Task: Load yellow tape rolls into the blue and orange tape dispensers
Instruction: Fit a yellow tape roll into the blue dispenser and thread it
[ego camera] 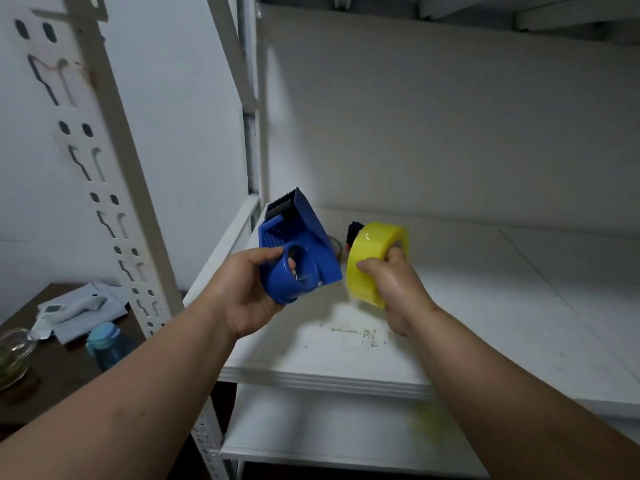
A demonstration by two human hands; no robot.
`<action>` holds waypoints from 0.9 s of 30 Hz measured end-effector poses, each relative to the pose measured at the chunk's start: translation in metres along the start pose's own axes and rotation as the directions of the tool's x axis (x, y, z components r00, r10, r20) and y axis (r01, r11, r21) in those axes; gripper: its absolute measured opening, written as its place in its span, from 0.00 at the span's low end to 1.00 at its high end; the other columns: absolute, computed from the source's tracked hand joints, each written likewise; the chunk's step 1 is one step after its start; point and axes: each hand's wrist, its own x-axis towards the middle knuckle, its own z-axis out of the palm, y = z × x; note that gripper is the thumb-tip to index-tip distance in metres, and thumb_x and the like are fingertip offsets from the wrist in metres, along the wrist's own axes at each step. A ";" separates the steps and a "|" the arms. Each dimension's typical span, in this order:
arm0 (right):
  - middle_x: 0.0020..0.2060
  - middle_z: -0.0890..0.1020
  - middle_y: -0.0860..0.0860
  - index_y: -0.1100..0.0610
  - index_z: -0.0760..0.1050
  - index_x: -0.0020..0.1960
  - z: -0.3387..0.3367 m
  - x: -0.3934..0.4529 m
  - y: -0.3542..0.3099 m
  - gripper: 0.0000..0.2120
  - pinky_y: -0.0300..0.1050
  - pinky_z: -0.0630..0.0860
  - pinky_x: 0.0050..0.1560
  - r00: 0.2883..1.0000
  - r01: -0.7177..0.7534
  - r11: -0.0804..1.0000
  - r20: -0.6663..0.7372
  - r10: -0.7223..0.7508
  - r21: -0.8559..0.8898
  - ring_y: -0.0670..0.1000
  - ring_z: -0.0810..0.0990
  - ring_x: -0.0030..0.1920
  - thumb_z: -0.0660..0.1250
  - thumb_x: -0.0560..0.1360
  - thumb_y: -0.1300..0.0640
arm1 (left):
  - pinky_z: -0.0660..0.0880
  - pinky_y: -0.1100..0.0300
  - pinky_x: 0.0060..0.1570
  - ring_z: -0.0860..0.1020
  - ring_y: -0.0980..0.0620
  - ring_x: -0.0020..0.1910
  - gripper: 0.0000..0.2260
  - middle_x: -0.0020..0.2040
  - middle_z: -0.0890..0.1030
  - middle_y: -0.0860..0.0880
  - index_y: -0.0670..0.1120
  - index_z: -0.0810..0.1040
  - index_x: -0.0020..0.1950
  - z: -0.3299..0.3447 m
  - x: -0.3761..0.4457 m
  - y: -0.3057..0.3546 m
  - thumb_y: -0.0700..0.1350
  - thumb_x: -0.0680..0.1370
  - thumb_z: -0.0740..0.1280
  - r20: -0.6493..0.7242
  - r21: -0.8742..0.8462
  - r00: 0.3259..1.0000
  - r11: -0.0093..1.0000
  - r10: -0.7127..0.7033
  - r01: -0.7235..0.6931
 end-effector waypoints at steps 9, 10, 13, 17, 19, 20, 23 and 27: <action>0.58 0.74 0.54 0.52 0.62 0.60 0.029 -0.001 -0.008 0.42 0.61 0.74 0.59 0.993 0.104 0.992 0.054 -0.108 0.072 0.57 0.76 0.58 0.77 0.51 0.46 | 0.78 0.57 0.38 0.78 0.51 0.30 0.11 0.33 0.80 0.46 0.41 0.79 0.54 -0.007 0.001 0.024 0.43 0.75 0.63 0.056 0.080 0.986 0.985 -0.158 0.153; 0.58 0.73 0.54 0.52 0.61 0.60 0.027 0.000 -0.008 0.41 0.60 0.75 0.58 0.991 0.131 0.991 0.039 -0.131 0.010 0.56 0.76 0.57 0.76 0.52 0.47 | 0.79 0.57 0.36 0.78 0.51 0.29 0.11 0.33 0.80 0.46 0.41 0.79 0.54 -0.011 0.000 0.026 0.43 0.74 0.63 0.052 0.098 0.983 0.981 -0.174 0.168; 0.61 0.72 0.53 0.49 0.58 0.62 0.020 0.004 -0.007 0.41 0.59 0.75 0.57 0.982 0.182 0.965 -0.023 -0.190 -0.187 0.57 0.75 0.57 0.75 0.56 0.48 | 0.79 0.56 0.34 0.79 0.50 0.29 0.11 0.33 0.81 0.45 0.41 0.79 0.53 -0.020 -0.002 0.029 0.42 0.74 0.63 0.050 0.157 0.975 0.965 -0.218 0.208; 0.63 0.71 0.50 0.49 0.55 0.67 0.022 0.006 -0.005 0.48 0.63 0.71 0.61 0.975 0.194 0.937 -0.053 -0.218 -0.291 0.60 0.73 0.61 0.75 0.54 0.43 | 0.79 0.58 0.32 0.79 0.51 0.28 0.10 0.33 0.81 0.46 0.41 0.79 0.53 -0.022 0.001 0.029 0.41 0.75 0.63 0.035 0.174 0.973 0.960 -0.228 0.219; 0.63 0.72 0.51 0.51 0.56 0.67 0.025 0.006 -0.001 0.47 0.63 0.69 0.62 0.974 0.184 0.933 -0.071 -0.216 -0.308 0.59 0.73 0.61 0.76 0.56 0.44 | 0.78 0.59 0.32 0.79 0.51 0.28 0.09 0.32 0.82 0.46 0.41 0.79 0.53 -0.022 0.003 0.029 0.41 0.76 0.63 0.012 0.212 0.980 0.958 -0.200 0.193; 0.62 0.73 0.52 0.50 0.57 0.66 0.027 0.006 0.001 0.45 0.62 0.70 0.61 0.976 0.171 0.942 -0.081 -0.202 -0.288 0.59 0.74 0.60 0.77 0.57 0.44 | 0.78 0.59 0.32 0.80 0.52 0.28 0.08 0.33 0.82 0.46 0.41 0.79 0.53 -0.022 0.004 0.028 0.41 0.77 0.63 -0.004 0.233 0.985 0.958 -0.173 0.169; 0.60 0.75 0.53 0.49 0.62 0.62 0.031 0.001 0.001 0.33 0.61 0.75 0.59 0.986 0.139 0.990 -0.090 -0.141 -0.029 0.56 0.77 0.57 0.74 0.63 0.43 | 0.76 0.55 0.41 0.80 0.49 0.32 0.06 0.34 0.84 0.47 0.42 0.79 0.51 -0.020 0.011 0.024 0.41 0.78 0.64 -0.115 0.296 0.992 0.952 -0.050 0.082; 0.60 0.77 0.52 0.45 0.67 0.60 0.032 -0.012 -0.008 0.29 0.62 0.74 0.60 0.989 0.147 0.973 -0.039 -0.142 0.179 0.56 0.79 0.58 0.69 0.62 0.38 | 0.72 0.53 0.45 0.79 0.48 0.36 0.04 0.32 0.84 0.49 0.46 0.77 0.47 -0.018 0.021 0.023 0.41 0.79 0.63 -0.252 0.271 0.968 0.961 0.013 0.058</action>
